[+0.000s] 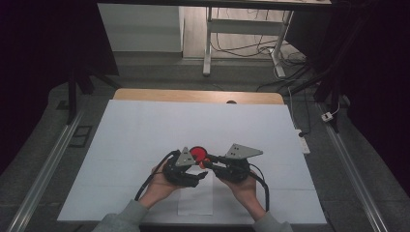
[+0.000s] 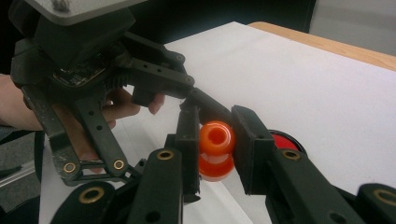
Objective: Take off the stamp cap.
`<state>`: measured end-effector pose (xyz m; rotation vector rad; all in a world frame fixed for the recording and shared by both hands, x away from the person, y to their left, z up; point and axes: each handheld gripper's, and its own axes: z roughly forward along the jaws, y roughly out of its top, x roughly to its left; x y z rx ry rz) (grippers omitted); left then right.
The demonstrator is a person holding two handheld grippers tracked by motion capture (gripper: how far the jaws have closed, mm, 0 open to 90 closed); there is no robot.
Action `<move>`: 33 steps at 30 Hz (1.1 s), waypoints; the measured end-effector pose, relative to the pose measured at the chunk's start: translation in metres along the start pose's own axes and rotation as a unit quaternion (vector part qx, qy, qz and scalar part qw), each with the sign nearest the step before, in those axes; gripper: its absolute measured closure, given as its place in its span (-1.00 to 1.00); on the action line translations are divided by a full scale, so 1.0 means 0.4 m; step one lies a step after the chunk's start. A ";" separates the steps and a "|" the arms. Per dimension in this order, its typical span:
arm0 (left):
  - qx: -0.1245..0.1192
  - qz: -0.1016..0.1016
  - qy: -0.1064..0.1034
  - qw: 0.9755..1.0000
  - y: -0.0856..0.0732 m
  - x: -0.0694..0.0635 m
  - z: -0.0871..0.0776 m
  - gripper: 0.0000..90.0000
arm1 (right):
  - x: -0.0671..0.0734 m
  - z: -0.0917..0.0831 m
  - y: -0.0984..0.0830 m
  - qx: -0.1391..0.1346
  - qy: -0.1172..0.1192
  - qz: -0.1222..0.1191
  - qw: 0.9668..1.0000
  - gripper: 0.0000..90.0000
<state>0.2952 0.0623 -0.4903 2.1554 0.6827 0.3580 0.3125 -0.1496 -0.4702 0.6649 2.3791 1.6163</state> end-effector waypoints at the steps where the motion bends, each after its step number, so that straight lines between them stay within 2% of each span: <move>1: -0.001 0.001 -0.001 1.000 0.000 -0.001 0.001 -0.25 | 0.000 0.000 0.000 0.001 0.000 0.000 1.000 0.60; 13: -0.007 0.017 -0.003 1.000 0.004 -0.009 0.009 0.02 | 0.000 0.000 -0.001 0.001 0.000 0.000 1.000 0.60; 33: -0.004 0.032 -0.002 0.999 0.007 -0.014 0.017 0.28 | -0.002 0.002 -0.003 0.002 0.001 0.000 1.000 0.60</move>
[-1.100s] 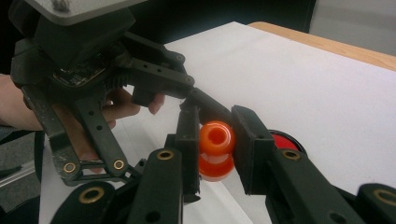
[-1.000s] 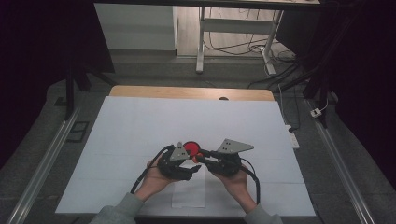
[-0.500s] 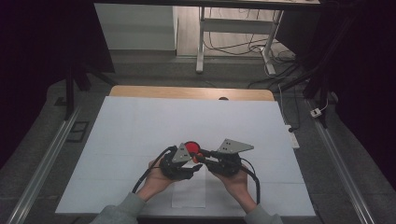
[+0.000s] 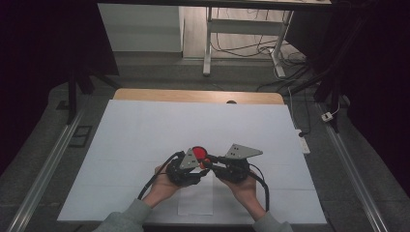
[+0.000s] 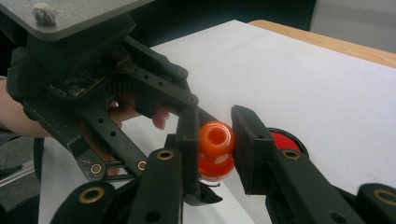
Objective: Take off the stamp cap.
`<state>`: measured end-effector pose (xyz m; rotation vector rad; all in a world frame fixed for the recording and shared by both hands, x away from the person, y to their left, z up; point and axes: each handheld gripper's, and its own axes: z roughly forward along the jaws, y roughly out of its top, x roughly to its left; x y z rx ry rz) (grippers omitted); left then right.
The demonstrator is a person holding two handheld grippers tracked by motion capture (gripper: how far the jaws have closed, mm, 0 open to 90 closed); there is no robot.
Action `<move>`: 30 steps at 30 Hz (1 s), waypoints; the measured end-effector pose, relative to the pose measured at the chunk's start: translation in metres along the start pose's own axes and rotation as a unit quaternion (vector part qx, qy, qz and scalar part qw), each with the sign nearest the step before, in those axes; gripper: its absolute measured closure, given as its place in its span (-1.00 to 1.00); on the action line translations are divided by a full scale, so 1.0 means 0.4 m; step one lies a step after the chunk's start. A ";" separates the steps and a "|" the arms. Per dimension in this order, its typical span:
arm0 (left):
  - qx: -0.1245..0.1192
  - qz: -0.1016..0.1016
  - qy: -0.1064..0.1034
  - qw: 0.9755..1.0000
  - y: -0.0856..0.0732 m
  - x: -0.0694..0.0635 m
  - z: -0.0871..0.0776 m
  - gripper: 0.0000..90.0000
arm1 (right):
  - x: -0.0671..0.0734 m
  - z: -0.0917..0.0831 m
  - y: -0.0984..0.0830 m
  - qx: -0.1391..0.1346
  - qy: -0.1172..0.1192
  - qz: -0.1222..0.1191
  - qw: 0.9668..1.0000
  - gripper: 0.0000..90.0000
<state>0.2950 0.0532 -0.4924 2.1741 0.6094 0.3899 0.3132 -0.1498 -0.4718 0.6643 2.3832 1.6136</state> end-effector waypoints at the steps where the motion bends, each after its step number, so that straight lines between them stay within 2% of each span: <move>1: 0.000 0.001 0.000 1.000 0.000 0.000 0.000 0.30 | 0.000 0.000 0.000 0.000 0.000 0.000 1.000 0.60; 30: 0.010 0.021 0.009 1.000 -0.002 -0.003 0.001 0.44 | 0.002 0.002 -0.002 0.003 0.000 0.000 1.000 0.60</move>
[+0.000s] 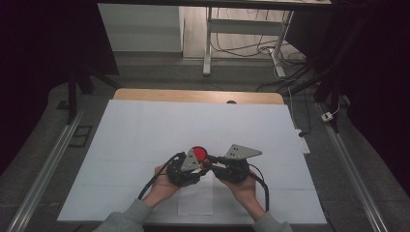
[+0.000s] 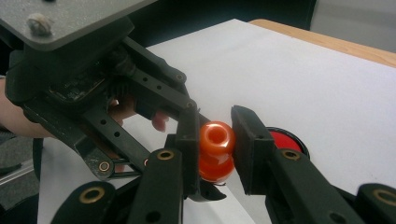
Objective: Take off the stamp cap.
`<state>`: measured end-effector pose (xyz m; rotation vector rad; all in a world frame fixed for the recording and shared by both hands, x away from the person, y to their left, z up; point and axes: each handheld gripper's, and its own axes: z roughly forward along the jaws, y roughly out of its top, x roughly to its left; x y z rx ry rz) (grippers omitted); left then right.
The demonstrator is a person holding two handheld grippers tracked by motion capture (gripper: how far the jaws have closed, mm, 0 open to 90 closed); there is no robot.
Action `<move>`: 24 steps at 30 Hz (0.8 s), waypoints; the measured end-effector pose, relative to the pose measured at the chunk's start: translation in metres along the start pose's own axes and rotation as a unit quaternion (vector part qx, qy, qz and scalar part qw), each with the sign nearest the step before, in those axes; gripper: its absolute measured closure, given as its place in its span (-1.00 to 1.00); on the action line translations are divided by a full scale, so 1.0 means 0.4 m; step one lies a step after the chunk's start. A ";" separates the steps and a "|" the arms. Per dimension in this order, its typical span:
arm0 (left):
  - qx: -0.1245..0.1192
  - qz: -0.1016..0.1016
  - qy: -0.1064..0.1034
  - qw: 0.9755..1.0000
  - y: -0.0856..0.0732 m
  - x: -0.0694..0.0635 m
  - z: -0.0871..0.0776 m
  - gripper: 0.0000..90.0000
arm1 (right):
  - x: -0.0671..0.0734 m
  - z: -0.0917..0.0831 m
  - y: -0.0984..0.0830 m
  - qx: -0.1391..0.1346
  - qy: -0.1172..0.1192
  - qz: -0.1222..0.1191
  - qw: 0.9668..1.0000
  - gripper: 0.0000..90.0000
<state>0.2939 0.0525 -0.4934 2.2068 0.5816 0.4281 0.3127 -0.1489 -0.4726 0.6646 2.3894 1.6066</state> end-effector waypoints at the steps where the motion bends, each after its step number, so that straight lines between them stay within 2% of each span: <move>1: 0.000 0.000 0.000 1.000 0.000 0.000 0.000 0.44 | 0.000 0.001 0.000 -0.002 0.000 0.000 1.000 0.60; 24: -0.005 -0.008 -0.005 1.000 -0.004 0.001 0.000 0.45 | 0.003 0.000 0.000 -0.002 -0.003 -0.006 1.000 0.61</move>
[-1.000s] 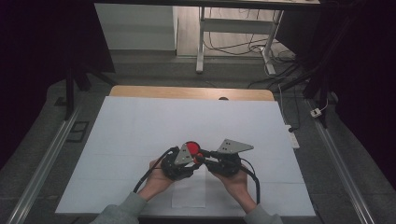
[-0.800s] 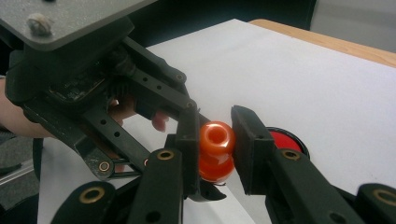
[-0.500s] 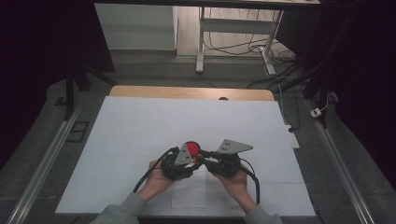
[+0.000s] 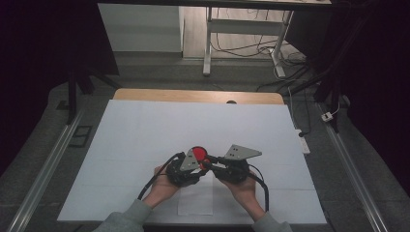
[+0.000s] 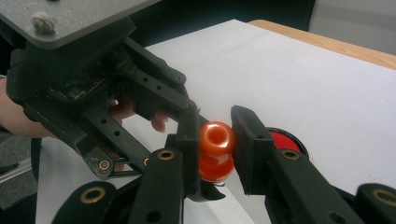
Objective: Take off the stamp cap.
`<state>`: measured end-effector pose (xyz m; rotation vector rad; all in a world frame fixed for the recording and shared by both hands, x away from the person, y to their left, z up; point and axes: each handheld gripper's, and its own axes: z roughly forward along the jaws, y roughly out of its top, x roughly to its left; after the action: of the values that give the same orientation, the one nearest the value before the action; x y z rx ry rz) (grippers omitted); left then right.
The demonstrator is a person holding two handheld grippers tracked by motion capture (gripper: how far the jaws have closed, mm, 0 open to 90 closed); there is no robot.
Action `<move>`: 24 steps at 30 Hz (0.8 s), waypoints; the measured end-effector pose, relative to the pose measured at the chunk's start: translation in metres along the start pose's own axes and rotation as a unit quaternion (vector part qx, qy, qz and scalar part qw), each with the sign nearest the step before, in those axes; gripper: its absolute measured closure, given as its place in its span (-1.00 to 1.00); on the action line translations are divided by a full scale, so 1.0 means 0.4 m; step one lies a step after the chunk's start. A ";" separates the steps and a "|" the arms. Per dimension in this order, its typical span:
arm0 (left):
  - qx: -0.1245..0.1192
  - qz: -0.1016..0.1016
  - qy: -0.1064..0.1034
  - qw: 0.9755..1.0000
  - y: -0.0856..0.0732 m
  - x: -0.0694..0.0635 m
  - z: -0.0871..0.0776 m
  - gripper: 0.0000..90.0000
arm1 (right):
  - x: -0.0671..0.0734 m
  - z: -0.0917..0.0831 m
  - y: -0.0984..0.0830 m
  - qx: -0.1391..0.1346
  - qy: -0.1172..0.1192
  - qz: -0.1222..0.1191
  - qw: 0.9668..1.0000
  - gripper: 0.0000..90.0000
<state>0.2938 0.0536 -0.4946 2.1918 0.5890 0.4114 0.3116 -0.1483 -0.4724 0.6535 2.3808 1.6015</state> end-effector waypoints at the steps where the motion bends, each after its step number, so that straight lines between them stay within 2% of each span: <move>1: 0.000 0.000 0.000 1.000 0.000 0.000 0.000 0.45 | 0.000 0.000 0.000 0.000 0.000 0.000 1.000 0.61; 14: 0.002 0.006 0.002 1.000 0.000 -0.001 -0.002 0.45 | 0.000 -0.001 0.000 -0.001 0.001 0.003 1.000 0.61; 15: 0.005 0.007 0.003 1.000 0.000 -0.001 -0.001 0.45 | 0.000 -0.002 0.000 -0.004 0.001 0.004 1.000 0.61; 17: 0.027 0.019 0.012 0.999 -0.008 -0.003 0.009 0.45 | -0.006 -0.018 0.008 -0.024 -0.010 0.013 1.000 0.61; 19: 0.017 -0.002 0.000 1.000 -0.014 0.002 0.013 0.45 | -0.012 -0.027 0.012 -0.027 -0.009 0.018 0.999 0.61; 24: 0.015 0.004 0.004 1.000 -0.011 0.005 0.006 0.45 | -0.022 -0.040 0.010 -0.029 -0.013 0.022 0.999 0.61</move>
<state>0.2955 0.0557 -0.4994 2.2226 0.5954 0.4181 0.3140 -0.1646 -0.4632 0.7158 2.3086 1.6615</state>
